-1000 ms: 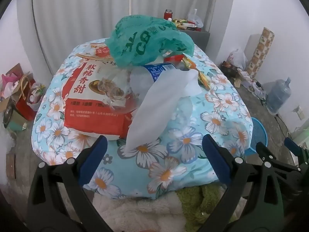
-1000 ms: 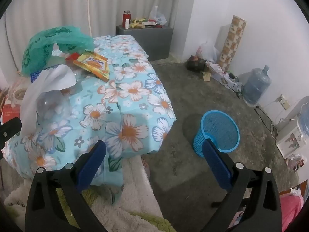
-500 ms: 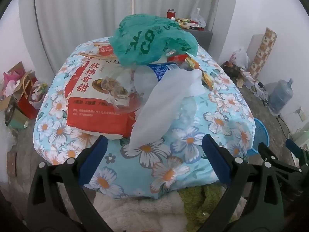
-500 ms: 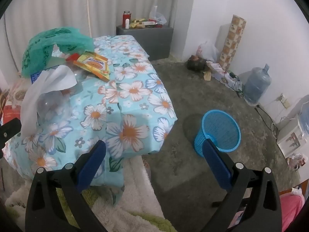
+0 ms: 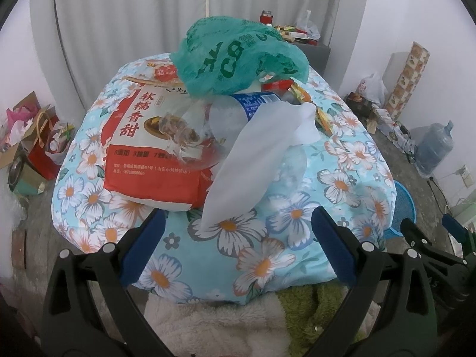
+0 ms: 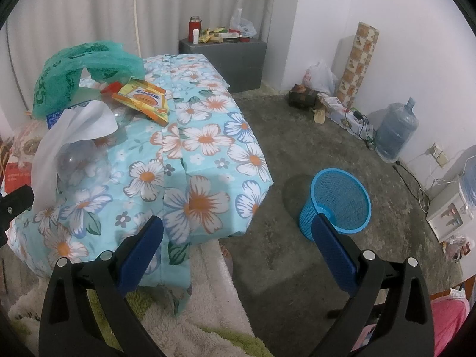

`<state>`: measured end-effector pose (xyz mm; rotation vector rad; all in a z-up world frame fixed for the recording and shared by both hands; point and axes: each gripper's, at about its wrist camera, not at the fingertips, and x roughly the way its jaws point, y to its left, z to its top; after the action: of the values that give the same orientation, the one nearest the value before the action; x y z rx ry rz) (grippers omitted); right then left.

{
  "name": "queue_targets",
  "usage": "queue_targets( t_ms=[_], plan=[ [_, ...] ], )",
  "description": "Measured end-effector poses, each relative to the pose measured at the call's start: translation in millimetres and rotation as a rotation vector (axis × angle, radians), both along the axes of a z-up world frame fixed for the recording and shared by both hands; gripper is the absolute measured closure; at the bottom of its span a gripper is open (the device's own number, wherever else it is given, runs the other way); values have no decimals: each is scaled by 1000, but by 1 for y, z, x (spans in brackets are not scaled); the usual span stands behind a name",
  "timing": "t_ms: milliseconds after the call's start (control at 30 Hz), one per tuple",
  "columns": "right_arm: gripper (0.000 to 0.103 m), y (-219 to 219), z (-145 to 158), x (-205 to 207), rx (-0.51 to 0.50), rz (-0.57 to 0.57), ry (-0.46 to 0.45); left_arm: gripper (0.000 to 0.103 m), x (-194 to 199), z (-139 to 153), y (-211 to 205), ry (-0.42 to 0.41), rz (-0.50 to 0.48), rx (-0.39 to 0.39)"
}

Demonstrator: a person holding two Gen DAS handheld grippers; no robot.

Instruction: Collect trash

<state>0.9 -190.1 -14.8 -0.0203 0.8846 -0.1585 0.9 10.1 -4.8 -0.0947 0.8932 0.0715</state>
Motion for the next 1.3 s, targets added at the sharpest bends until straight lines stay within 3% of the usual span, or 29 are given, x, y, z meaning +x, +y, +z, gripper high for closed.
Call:
queue_targets(
  t_ms=[1300],
  plan=[
    [6, 2, 1, 0, 7, 0, 0, 9, -2, -3, 4, 3, 4, -2]
  ],
)
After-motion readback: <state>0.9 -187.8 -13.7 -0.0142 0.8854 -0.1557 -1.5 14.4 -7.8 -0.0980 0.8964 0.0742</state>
